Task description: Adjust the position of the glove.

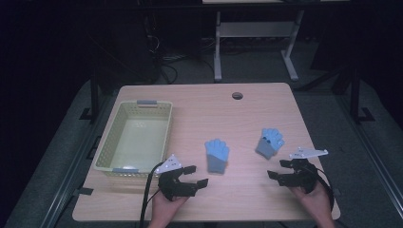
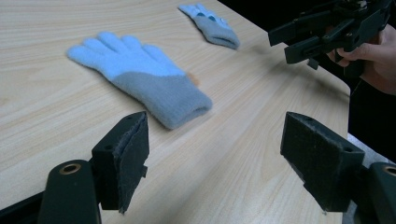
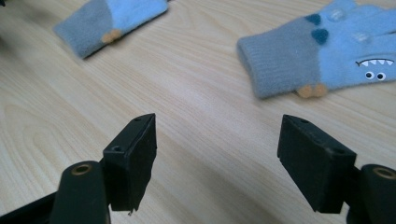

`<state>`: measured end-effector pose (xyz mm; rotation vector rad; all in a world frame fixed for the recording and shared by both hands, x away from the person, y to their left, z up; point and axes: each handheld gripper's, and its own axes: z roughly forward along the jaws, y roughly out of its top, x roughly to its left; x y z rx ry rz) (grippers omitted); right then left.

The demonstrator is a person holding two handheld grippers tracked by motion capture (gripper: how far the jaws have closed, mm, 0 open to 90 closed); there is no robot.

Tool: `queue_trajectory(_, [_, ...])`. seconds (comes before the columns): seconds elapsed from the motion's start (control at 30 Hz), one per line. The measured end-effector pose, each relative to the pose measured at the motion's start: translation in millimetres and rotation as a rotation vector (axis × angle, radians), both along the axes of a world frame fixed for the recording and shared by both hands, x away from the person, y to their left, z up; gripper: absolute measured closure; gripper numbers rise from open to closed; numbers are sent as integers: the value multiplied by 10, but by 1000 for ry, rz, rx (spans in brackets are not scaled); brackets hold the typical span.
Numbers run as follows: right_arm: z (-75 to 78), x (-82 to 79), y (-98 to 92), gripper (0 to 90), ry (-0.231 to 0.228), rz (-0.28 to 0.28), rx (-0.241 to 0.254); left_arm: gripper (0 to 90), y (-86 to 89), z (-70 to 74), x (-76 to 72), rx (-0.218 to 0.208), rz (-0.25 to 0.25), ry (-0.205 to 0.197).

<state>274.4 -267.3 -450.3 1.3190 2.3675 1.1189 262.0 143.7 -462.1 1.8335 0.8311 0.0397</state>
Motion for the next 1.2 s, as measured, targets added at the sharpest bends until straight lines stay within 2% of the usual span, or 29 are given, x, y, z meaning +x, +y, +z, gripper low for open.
queue_trajectory(0.37, [13,10,-13,271,0,-3,11,232,17,-15,0,5,-2,8])
queue_trajectory(0.5, [18,26,8,258,-4,4,11,229,35,17,7,1,5,-4])
queue_trajectory(0.67, [19,55,15,240,12,0,12,227,40,15,3,-3,12,0])
queue_trajectory(0.87, [53,93,17,229,11,1,21,227,48,28,8,-2,12,-5])
queue_trajectory(1.07, [89,188,54,209,39,17,-5,226,49,28,18,-2,11,-2])
queue_trajectory(1.2, [112,250,44,210,52,23,3,226,54,35,27,-8,15,-3])
